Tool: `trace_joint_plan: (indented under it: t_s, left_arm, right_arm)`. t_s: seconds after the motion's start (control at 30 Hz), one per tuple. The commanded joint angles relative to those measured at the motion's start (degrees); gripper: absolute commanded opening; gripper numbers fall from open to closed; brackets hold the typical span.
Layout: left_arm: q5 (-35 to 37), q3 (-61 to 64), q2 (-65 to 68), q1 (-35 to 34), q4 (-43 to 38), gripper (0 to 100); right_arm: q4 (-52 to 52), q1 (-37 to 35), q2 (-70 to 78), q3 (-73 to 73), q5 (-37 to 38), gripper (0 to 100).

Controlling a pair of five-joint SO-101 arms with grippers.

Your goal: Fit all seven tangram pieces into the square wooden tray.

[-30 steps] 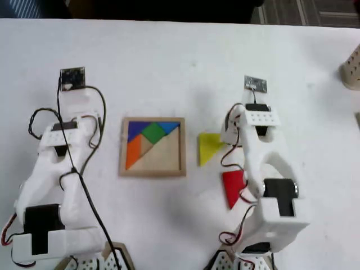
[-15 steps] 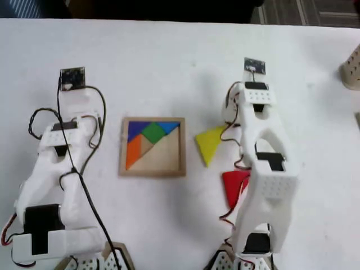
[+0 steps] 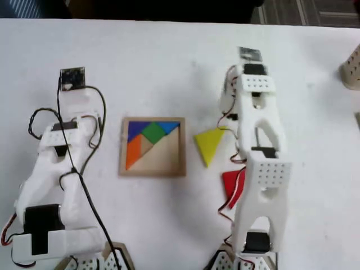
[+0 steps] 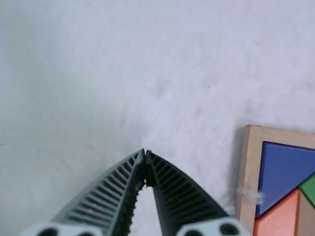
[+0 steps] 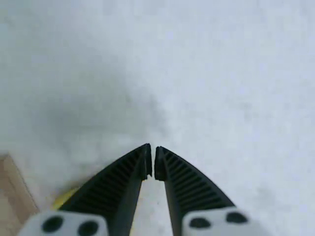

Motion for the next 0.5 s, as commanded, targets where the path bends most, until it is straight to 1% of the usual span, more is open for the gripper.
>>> trace_joint_plan:
  t_s: [0.0, 0.1, 0.3, 0.37, 0.47]
  left_arm:
    - [-0.7, -0.4, -0.4, -0.2, -1.1, 2]
    - [-0.7, -0.5, -0.4, -0.2, -1.2, 2]
    - [-0.7, -0.5, -0.4, -0.2, -1.2, 2]
    - [-0.7, -0.5, -0.4, -0.2, -1.2, 2]
    - [-0.7, -0.5, -0.4, -0.2, -1.2, 2]
  right_arm:
    - [4.0, 1.0, -5.5, 2.4, -0.7, 1.7]
    - [1.2, -0.5, -8.3, 10.6, -0.7, 1.7]
    - [-11.6, -4.4, -18.7, 29.3, 0.5, 1.7]
    - [-16.1, -5.2, -19.6, 32.5, 0.4, 1.7]
    - [-20.0, -5.6, -17.4, 32.8, 0.7, 1.9]
